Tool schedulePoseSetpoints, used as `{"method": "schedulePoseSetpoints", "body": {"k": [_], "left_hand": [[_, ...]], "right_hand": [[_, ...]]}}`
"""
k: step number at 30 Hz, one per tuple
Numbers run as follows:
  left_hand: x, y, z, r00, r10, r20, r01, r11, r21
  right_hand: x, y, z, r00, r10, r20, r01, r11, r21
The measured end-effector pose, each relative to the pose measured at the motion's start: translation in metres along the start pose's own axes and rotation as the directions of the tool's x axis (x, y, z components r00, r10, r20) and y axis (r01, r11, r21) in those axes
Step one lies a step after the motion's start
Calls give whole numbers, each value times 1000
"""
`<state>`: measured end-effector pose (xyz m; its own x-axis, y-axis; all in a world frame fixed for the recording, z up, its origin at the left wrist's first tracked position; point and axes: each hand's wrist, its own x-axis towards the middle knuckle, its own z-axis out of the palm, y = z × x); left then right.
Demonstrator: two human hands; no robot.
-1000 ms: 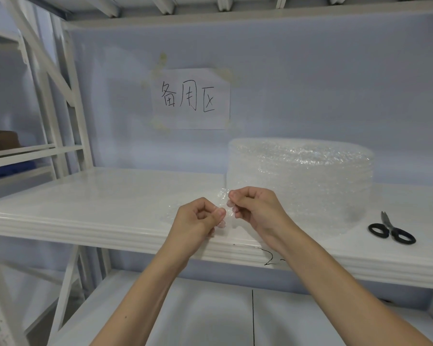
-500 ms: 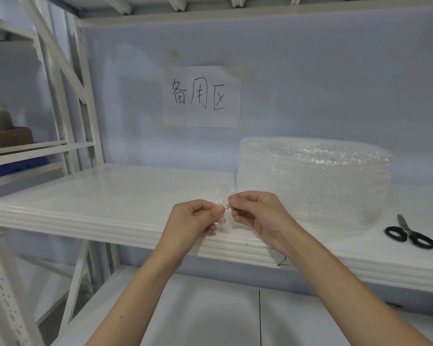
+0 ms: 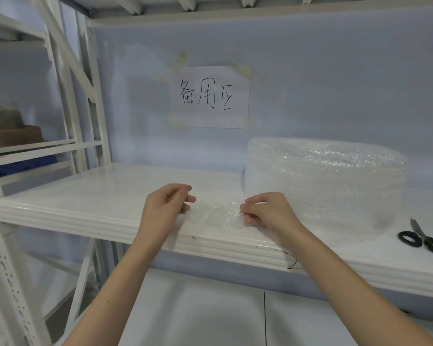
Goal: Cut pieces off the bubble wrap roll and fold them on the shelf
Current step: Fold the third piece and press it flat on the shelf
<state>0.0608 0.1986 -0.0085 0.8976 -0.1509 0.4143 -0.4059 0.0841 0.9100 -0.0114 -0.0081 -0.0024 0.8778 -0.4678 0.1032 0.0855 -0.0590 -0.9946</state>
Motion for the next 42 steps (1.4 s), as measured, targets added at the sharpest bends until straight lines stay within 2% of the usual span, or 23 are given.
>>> {"method": "schedulePoseSetpoints", "body": {"k": [4,7,10,13,15,17,20,23,29,32,36,42], "left_hand": [[18,-12,-10,995,53,-79,-42,990,137],[23,-20,-16,995,60,-83,-36,965,261],[25,-24,-20,998,48,-34,-33,938,345],[25,-24,-22,997,27,66,-49,930,365],[25,-23,-24,987,13,160,-70,931,359],[25,-25,-25,970,4,242,-94,927,362],[24,-27,-23,958,-30,284,-91,911,403],[22,-27,-20,960,-44,277,-92,884,458],[22,-31,-19,948,-45,316,-129,853,506],[23,-32,-19,944,-42,329,-139,851,506],[24,-35,-20,944,-37,328,-136,862,488],[24,-37,-21,942,-34,335,-133,877,461]], "right_hand": [[7,5,4,1000,-17,-24,11,972,-234],[5,3,5,997,-60,-46,36,913,-405],[0,2,8,978,-207,-17,163,814,-558],[-6,3,9,928,-360,95,318,634,-705],[-8,6,6,902,-375,216,408,571,-713],[-10,11,2,897,-308,317,438,524,-731],[-11,14,-1,913,-182,366,405,522,-751],[-11,12,1,906,-171,387,417,514,-750],[-14,8,3,930,-182,321,365,577,-730],[-16,8,3,934,-222,281,358,552,-753],[-21,11,2,924,-249,289,375,460,-805],[-29,8,1,935,-267,234,332,423,-843]]}}
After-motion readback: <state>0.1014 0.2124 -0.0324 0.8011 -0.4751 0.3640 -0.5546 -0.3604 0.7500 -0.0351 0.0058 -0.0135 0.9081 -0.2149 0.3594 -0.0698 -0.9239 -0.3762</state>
